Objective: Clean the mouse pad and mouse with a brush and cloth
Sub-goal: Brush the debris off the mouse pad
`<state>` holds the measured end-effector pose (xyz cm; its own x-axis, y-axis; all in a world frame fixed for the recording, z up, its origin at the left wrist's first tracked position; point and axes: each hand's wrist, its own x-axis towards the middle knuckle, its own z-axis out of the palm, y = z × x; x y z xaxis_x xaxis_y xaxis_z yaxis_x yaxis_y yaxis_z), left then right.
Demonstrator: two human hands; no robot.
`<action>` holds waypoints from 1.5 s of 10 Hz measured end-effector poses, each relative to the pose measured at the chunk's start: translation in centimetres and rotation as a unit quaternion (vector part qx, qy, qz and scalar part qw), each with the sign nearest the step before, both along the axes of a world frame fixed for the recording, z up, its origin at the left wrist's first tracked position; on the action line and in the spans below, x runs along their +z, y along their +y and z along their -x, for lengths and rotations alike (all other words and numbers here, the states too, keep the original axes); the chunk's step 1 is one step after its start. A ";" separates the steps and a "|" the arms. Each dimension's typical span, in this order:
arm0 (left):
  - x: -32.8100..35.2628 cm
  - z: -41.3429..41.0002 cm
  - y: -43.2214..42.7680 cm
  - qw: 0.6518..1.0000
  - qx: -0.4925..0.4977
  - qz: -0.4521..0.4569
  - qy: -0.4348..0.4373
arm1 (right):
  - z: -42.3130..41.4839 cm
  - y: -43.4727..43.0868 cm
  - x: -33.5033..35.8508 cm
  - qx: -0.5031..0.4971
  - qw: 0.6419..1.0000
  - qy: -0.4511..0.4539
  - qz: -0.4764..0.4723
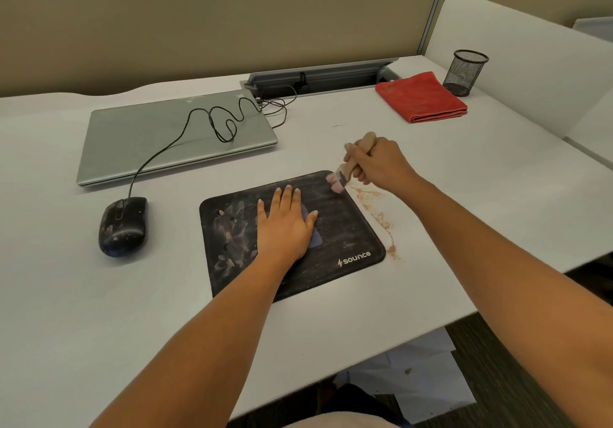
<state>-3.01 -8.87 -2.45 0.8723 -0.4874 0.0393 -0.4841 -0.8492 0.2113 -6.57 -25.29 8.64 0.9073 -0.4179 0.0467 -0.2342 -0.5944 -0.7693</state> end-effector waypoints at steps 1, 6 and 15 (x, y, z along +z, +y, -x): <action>-0.1 0.0 0.0 1.000 0.002 -0.003 -0.002 | -1.8 0.2 -0.4 0.005 1.000 0.000 0.005; 0.0 0.1 0.0 1.000 0.001 0.000 0.012 | -1.0 -0.6 -0.6 0.144 0.969 0.196 0.040; -0.1 0.0 0.0 1.000 0.006 0.006 0.009 | -4.7 0.5 -0.2 -0.015 1.000 -0.008 -0.023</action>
